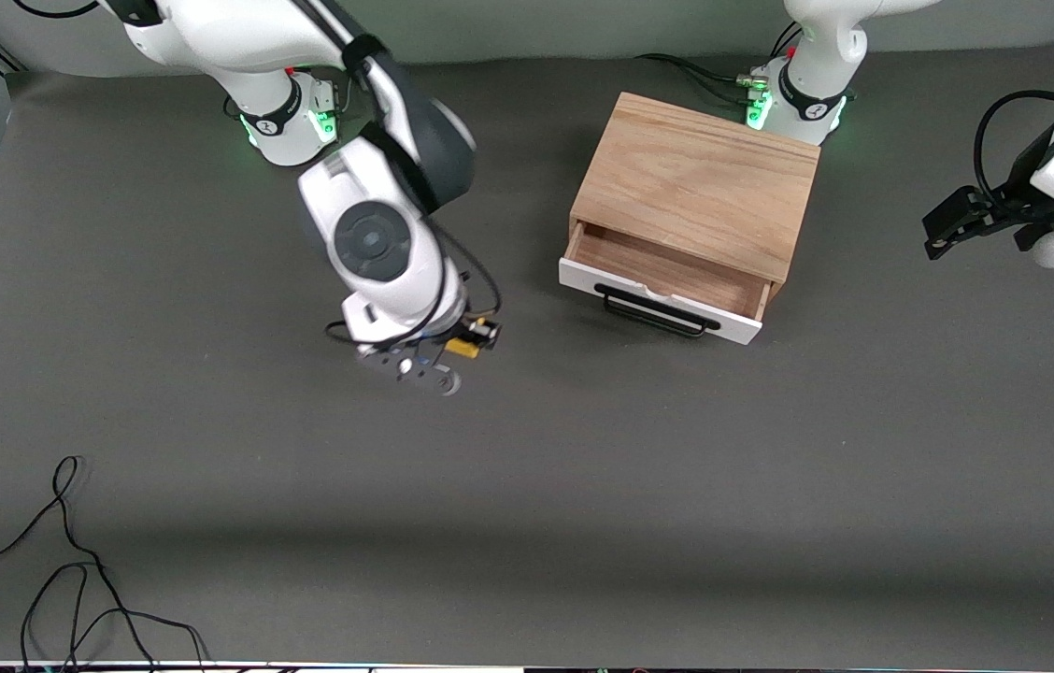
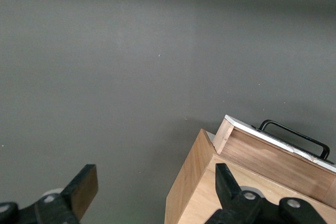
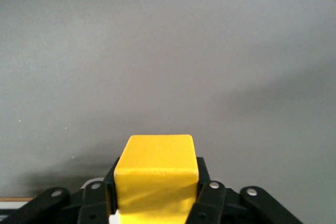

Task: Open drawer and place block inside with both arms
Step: 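Carry the yellow cube with the right gripper over the open drawer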

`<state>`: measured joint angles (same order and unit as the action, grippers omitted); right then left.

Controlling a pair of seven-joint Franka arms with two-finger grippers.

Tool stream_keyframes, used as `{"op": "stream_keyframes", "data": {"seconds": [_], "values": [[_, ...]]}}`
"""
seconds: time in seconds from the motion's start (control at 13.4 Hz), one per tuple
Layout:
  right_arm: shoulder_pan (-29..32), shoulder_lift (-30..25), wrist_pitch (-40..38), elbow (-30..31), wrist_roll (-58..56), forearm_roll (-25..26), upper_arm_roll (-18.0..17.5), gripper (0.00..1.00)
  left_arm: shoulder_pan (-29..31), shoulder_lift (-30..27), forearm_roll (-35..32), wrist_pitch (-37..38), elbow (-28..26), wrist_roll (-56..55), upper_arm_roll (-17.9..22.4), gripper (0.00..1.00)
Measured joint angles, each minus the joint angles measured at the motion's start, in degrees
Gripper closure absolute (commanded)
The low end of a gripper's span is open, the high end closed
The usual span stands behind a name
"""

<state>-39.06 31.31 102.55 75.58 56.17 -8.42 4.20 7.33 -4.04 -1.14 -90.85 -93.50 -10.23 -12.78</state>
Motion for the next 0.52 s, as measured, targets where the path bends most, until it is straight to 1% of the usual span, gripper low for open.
{"op": "stream_keyframes", "data": {"seconds": [0.22, 0.37, 0.52], "values": [[-0.41, -0.18, 0.1, 0.0, 1.47, -0.11, 0.19, 0.8, 0.64, 0.0, 0.15, 0.21, 0.09, 0.01, 0.69, 0.0], [-1.12, -0.21, 0.41, 0.0, 4.64, -0.53, 0.13, 0.79, 1.68, 0.01, 0.63, 1.39, 0.55, 0.08, 0.81, 0.0], [-4.33, -0.22, 1.96, -0.01, 10.41, -0.59, 0.03, 0.8, 2.24, 0.17, 1.26, 1.8, 1.16, 0.09, 0.83, 0.0]]}}
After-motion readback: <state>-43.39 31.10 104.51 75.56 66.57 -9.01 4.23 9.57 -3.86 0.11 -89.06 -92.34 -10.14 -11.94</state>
